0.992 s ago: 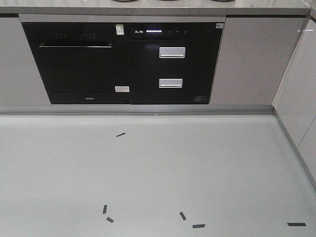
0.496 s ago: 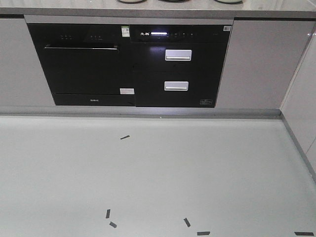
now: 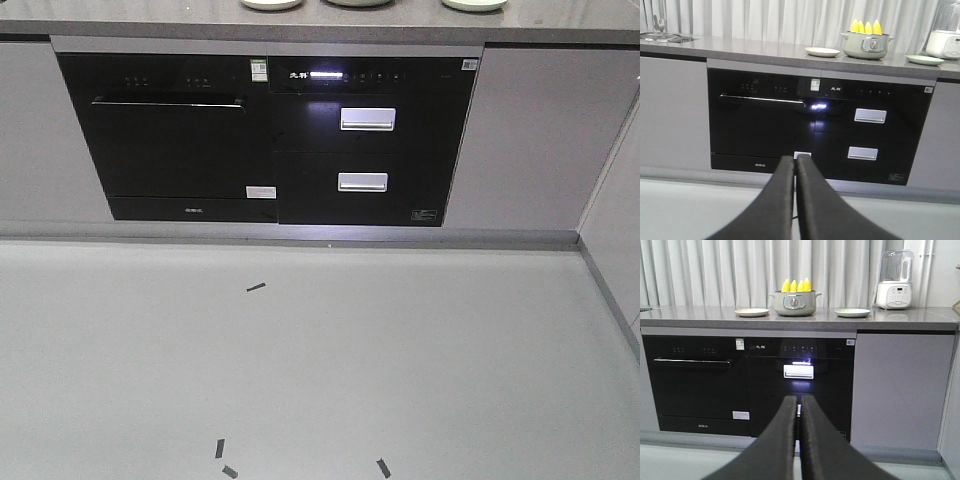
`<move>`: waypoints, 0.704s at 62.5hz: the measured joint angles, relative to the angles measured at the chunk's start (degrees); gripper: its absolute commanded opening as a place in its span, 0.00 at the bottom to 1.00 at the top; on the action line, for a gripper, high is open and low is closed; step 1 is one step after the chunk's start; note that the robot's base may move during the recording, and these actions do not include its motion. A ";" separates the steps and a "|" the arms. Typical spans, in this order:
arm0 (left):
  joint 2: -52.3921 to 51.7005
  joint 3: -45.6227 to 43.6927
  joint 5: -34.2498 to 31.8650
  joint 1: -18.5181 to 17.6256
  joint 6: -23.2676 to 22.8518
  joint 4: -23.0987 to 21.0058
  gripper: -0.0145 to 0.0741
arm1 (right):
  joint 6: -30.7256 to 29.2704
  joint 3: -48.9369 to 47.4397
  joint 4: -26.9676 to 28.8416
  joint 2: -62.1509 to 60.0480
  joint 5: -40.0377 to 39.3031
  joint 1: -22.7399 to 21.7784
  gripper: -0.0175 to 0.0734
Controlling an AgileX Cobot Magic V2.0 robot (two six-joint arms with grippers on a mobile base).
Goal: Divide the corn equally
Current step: 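Drive the base forward toward the counter with the corn pot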
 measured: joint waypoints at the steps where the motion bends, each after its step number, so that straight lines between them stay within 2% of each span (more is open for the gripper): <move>1: 0.00 0.00 0.00 0.00 0.00 0.00 0.16 | 0.00 0.00 0.00 0.00 0.00 0.00 0.19; 44: 0.00 0.00 0.00 0.00 0.00 0.00 0.16 | 0.00 0.00 0.00 0.00 0.00 0.00 0.19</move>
